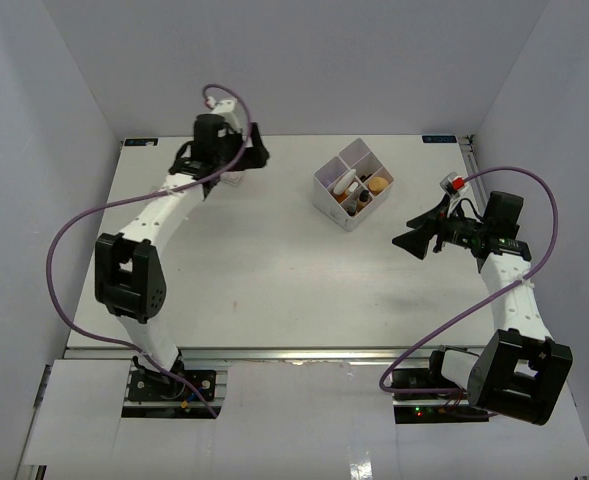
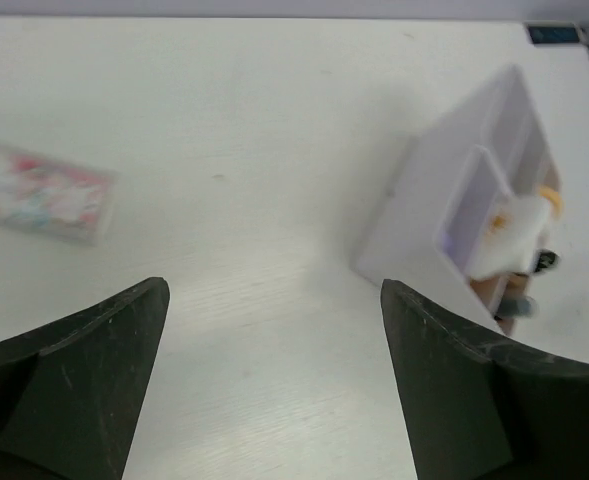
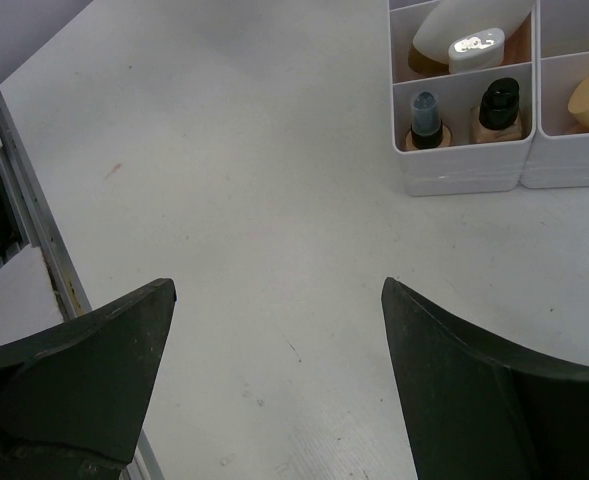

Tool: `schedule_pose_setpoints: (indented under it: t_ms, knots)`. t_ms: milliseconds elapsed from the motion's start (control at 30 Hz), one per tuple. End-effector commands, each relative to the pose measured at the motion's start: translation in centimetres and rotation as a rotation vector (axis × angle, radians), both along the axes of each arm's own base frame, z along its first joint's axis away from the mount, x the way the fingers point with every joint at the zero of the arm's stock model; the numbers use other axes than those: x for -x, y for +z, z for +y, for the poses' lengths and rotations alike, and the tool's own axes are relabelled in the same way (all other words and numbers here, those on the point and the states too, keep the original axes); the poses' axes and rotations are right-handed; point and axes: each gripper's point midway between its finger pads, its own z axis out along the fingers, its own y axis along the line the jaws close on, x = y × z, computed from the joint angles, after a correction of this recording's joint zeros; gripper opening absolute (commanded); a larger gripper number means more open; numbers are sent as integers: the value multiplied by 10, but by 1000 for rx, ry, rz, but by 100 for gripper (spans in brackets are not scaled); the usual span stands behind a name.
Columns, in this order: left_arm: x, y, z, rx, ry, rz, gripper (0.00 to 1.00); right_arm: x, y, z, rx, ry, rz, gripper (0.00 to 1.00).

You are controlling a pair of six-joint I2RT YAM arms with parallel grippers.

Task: Organize the makeup

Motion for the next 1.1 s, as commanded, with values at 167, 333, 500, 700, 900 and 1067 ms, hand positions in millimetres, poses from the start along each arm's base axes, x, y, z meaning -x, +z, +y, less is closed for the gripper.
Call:
schedule_pose_setpoints:
  t_ms: [167, 333, 500, 700, 900, 1067]
  knots:
    - [-4, -75, 199, 121, 256, 221, 98, 3, 5, 1, -6, 17, -28, 90]
    - [-8, -99, 259, 149, 573, 299, 98, 4, 6, 2, -10, 22, -28, 90]
    - [-9, -120, 279, 227, 825, 418, 98, 3, 6, 1, -8, 19, -30, 90]
    - [-17, -140, 287, 290, 1007, 601, 98, 3, 6, 1, -9, 19, -28, 90]
    - [-22, -152, 292, 292, 1101, 693, 98, 3, 5, 1, -5, 13, -24, 90]
    - [-28, -163, 287, 308, 1084, 722, 98, 2, 4, 0, -2, 9, -22, 90]
